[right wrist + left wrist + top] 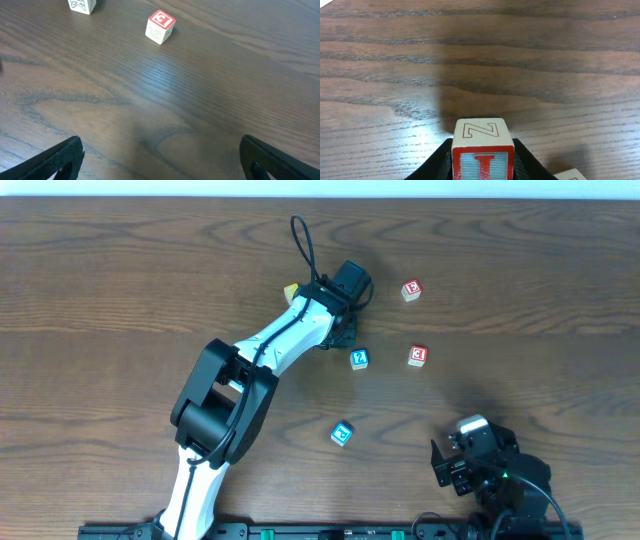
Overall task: Spell out Ai2
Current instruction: 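Carry the I block with left gripper toward the table center, then lower the I block and open the left gripper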
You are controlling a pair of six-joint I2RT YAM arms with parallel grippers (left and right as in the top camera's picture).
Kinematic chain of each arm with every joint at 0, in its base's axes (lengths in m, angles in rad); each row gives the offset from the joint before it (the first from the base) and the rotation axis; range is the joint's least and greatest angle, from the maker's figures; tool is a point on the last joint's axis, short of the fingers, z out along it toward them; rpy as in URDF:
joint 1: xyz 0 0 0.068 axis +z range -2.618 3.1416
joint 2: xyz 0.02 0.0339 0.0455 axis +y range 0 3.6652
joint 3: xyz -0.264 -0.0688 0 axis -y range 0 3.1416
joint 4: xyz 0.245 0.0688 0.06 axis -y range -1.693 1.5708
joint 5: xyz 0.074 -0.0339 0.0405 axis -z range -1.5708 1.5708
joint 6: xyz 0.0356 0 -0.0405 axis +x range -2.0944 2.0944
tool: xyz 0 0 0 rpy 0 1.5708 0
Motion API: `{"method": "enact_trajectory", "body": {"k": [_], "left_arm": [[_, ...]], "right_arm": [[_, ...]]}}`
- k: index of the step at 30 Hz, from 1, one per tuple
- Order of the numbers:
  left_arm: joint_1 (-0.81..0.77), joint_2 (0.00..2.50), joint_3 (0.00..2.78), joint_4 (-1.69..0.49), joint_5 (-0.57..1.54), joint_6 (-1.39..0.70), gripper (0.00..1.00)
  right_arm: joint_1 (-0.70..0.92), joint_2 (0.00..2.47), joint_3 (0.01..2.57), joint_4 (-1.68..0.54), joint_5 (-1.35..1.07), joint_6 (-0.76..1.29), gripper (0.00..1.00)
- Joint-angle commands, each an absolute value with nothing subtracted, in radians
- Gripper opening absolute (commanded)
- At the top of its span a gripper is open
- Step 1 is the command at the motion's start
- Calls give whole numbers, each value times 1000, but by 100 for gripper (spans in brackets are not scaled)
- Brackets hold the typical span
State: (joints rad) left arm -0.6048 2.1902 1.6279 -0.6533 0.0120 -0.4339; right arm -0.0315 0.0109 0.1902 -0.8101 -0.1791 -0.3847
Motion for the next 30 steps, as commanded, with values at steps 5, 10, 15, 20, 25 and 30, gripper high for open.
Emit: {"method": "enact_trajectory", "body": {"k": [5, 10, 15, 20, 25, 30], "left_arm": [[-603, 2223, 1637, -657, -11, -442, 49], [-602, 2223, 1637, -652, -11, -442, 50], [-584, 2222, 1687, -646, -37, -402, 55], [-557, 2222, 1798, -639, -36, -369, 66], [-544, 2222, 1828, -558, -32, -358, 76], [-543, 2228, 1828, -450, -20, -313, 76]], "right_arm": [[-36, 6, 180, -812, -180, -398, 99], [-36, 6, 180, -812, -180, -398, 99], [-36, 6, 180, -812, -180, -398, 99], [-36, 6, 180, -812, -181, -398, 99], [-36, 6, 180, -812, -181, -398, 99], [-36, 6, 180, -812, -181, -398, 99]]}}
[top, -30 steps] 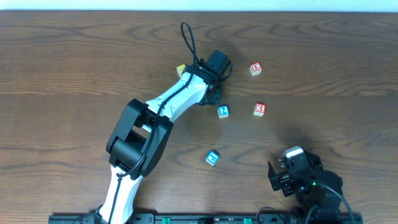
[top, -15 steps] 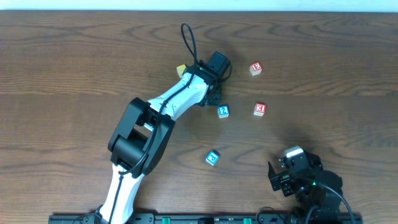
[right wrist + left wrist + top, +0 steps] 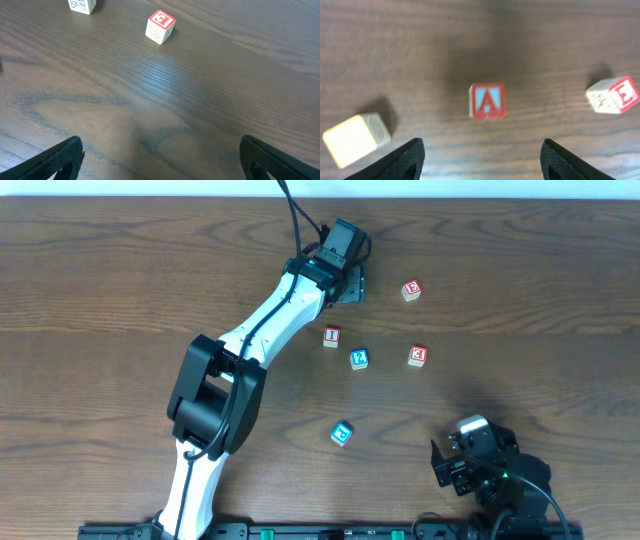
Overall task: Spell out Ai2
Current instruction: 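Lower the I block and open the left gripper, then grasp the red-bordered A block with the left gripper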
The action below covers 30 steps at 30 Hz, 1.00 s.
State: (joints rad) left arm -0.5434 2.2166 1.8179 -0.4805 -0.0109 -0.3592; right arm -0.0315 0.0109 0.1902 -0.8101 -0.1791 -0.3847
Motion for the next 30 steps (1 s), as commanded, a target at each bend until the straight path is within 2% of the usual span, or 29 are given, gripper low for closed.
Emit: {"method": "enact_trajectory", "body": {"k": [1, 23, 30], "left_arm": [[-543, 2232, 1829, -432, -27, -312, 76], [-533, 2402, 1914, -390, -10, -322, 77], [-528, 2402, 1914, -392, -10, -341, 70]], "right_arm": [[-36, 6, 180, -812, -180, -398, 99], [-36, 6, 180, -812, -181, -398, 99], [-36, 6, 180, -812, -180, -398, 99]]}}
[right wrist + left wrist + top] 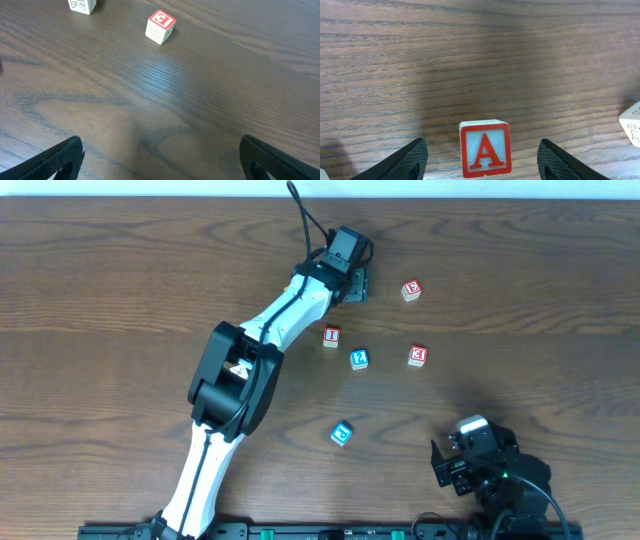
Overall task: Spell out Ai2
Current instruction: 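Grasp the red-bordered A block with the left gripper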
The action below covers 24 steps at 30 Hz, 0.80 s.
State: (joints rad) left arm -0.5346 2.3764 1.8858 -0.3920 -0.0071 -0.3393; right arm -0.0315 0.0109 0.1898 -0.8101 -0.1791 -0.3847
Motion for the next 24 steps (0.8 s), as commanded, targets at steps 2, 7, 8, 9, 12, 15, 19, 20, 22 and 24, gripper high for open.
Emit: {"method": "enact_trajectory", "body": {"k": [2, 7, 8, 9, 12, 15, 19, 20, 22, 24], "left_arm": [[-528, 2402, 1914, -394, -10, -341, 67], [-529, 2407, 1914, -399, -6, -341, 67], [-530, 2411, 1914, -401, -6, -343, 66], [-530, 2412, 1914, -404, -6, -345, 67], [-531, 2413, 1914, -407, -7, -344, 66], [-531, 2413, 1914, -409, -7, -344, 66], [-531, 2415, 1914, -412, -7, -345, 60], [-531, 2415, 1914, -412, -6, -345, 57], [-531, 2415, 1914, -412, -6, -344, 56], [-531, 2415, 1914, -413, -7, -344, 51]], "right_arm": [[-36, 6, 180, -812, -180, -398, 99], [-36, 6, 180, -812, -180, -398, 99], [-36, 6, 180, -812, -180, -398, 99], [-36, 6, 180, -812, -180, -398, 99], [-36, 6, 180, -812, -180, -398, 99], [-36, 6, 180, -812, -180, -398, 99], [-36, 6, 180, -812, -180, -398, 99], [-36, 6, 180, -812, -180, -398, 99], [-36, 6, 180, -812, -180, -398, 99], [-36, 6, 180, -812, -180, -398, 99]]}}
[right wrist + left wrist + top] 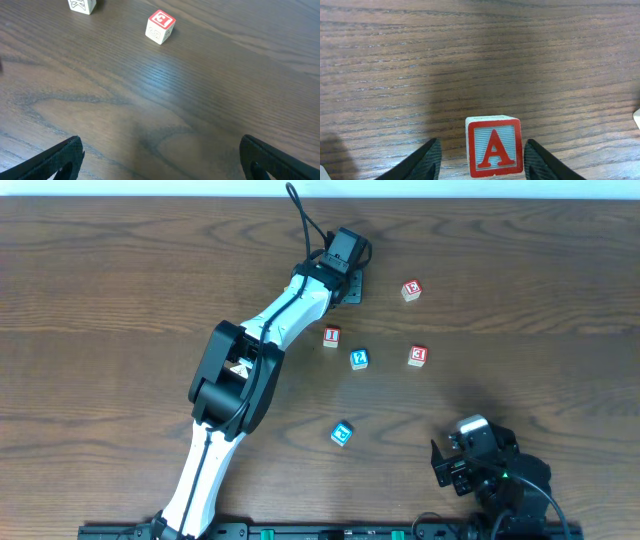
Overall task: Spell out Ai2
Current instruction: 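Grasp the red-bordered A block with the left gripper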
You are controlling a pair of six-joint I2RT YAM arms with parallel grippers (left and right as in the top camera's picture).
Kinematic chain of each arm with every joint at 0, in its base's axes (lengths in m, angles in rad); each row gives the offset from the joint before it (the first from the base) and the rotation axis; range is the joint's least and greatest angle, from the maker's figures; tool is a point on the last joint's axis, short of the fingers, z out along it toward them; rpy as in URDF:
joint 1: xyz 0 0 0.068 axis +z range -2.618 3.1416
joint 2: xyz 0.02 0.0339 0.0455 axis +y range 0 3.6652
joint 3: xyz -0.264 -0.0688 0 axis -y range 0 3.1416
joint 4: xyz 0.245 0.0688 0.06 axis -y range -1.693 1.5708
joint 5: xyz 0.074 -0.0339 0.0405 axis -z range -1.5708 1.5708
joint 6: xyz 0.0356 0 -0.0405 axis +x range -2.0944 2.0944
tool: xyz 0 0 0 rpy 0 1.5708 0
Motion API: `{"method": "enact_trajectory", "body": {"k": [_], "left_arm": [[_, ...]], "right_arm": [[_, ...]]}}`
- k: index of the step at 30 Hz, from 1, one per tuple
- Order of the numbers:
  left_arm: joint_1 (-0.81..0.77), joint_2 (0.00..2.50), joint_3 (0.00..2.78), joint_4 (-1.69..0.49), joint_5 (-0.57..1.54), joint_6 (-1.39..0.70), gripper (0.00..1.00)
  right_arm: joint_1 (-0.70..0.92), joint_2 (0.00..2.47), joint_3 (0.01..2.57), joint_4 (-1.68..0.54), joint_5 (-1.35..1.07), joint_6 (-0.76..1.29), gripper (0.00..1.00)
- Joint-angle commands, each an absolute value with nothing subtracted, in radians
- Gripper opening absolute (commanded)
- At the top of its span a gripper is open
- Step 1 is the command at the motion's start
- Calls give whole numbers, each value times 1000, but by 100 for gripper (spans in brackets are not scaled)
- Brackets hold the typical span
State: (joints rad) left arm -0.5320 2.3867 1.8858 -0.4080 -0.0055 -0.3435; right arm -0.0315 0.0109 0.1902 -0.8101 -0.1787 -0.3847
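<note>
A red-framed block with a red A on pale blue (494,146) stands on the wooden table between the fingers of my left gripper (482,145). That gripper is open, with a narrow gap at each side of the block. In the overhead view the left gripper (347,277) is at the far middle of the table and hides the A block. A red I block (331,336) and a blue 2 block (358,359) sit side by side mid-table. My right gripper (161,142) is open over bare wood at the near right (462,461).
A red 3 block (418,356) lies right of the 2 block, also seen as the red block (161,26). Another red block (411,290) lies at the far right, and a blue block (342,433) sits nearer the front. The left arm (270,330) stretches diagonally across the table.
My left gripper's fingers now stand closer together on either side of the A block, which shows a little larger between them. The right arm and the other blocks have not moved.
My left gripper was first shut on the red I block beside the blue 2 block. Then the I block stood free left of the 2, and the gripper was open over the A block farther back. It then sat low with the A between wide fingers, now narrower.
</note>
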Motion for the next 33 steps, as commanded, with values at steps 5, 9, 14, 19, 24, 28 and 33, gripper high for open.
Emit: {"method": "enact_trajectory", "body": {"k": [5, 9, 14, 19, 24, 28, 33], "left_arm": [[-531, 2415, 1914, -418, -7, -344, 47], [-531, 2415, 1914, -418, -7, -344, 45], [-531, 2415, 1914, -418, -7, -344, 42], [-531, 2415, 1914, -418, -7, -344, 38], [-530, 2415, 1914, -418, -7, -344, 34], [-530, 2415, 1914, -420, -7, -344, 30], [-530, 2415, 1914, -422, -7, -344, 28]], "right_arm": [[-36, 6, 180, -812, -180, -398, 99], [-36, 6, 180, -812, -180, -398, 99], [-36, 6, 180, -812, -180, -398, 99], [-36, 6, 180, -812, -180, -398, 99], [-36, 6, 180, -812, -180, -398, 99], [-36, 6, 180, -812, -180, -398, 99], [-36, 6, 180, -812, -180, -398, 99]]}}
